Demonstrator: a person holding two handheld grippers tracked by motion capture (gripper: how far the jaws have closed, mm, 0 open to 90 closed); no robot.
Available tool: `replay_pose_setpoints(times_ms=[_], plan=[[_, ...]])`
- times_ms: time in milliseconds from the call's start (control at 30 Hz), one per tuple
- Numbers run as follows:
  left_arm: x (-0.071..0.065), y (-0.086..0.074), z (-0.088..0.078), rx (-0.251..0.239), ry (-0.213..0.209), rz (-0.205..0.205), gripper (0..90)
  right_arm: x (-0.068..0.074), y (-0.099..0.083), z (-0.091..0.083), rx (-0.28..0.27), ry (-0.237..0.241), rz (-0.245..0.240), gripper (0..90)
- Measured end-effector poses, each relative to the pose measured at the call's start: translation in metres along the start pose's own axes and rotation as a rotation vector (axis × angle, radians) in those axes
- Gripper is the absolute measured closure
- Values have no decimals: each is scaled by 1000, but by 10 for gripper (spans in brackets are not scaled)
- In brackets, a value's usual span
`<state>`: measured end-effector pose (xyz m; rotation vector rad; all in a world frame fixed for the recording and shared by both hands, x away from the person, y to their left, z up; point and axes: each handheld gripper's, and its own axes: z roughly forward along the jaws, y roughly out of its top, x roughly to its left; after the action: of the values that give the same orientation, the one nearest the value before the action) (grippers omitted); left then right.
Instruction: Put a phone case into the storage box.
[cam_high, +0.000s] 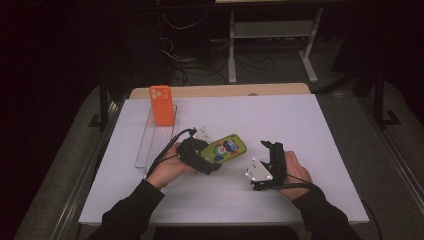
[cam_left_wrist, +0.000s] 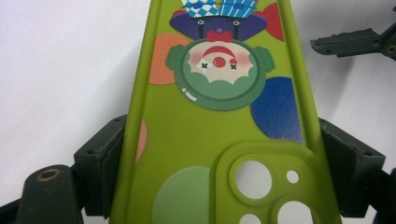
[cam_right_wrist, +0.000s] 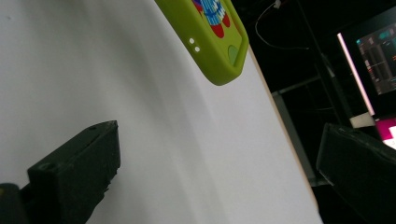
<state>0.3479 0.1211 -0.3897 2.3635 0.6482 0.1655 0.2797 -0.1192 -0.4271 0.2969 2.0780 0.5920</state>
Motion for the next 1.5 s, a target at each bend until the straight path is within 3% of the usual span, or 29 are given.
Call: replay_pose_setpoints(times_ms=[100, 167, 233, 333, 500, 533, 600, 767, 833, 900, 967, 1200, 1267, 1500], plan=[[1, 0, -1, 13, -3, 10, 156, 1, 1, 0, -7, -16, -33, 0], [0, 0, 0, -5, -3, -9, 156, 1, 1, 0, -10, -38, -62, 0], [2, 0, -1, 9, -3, 8, 156, 1, 1, 0, -1, -53, -109, 0], [2, 0, -1, 8, -2, 8, 156, 4, 2, 0, -3, -72, -129, 0], [3, 0, -2, 19, -7, 15, 156, 6, 4, -1, 4, -127, -248, 0], [3, 0, -2, 17, -8, 13, 156, 6, 4, 0, -3, -146, -294, 0], [3, 0, -2, 10, -7, 9, 156, 9, 5, 0, 1, -154, -325, 0], [3, 0, -2, 10, -7, 10, 156, 13, 7, 0, 0, -167, -357, 0], [2, 1, -1, -9, -10, -18, 156, 13, 8, 0, -20, -183, -379, 0], [3, 2, -3, 19, -13, 21, 156, 14, 10, 0, -26, -203, -381, 0], [0, 4, -3, -1, -15, 5, 156, 17, 13, 1, -41, -210, -389, 1], [-2, 7, -3, -12, -23, 4, 156, 22, 23, 5, -87, -247, -440, 83], [-1, 7, -4, 1, -24, 17, 155, 24, 25, 8, -106, -267, -426, 108], [-1, 7, -4, 4, -30, 25, 156, 29, 35, 14, -117, -263, -468, 272]])
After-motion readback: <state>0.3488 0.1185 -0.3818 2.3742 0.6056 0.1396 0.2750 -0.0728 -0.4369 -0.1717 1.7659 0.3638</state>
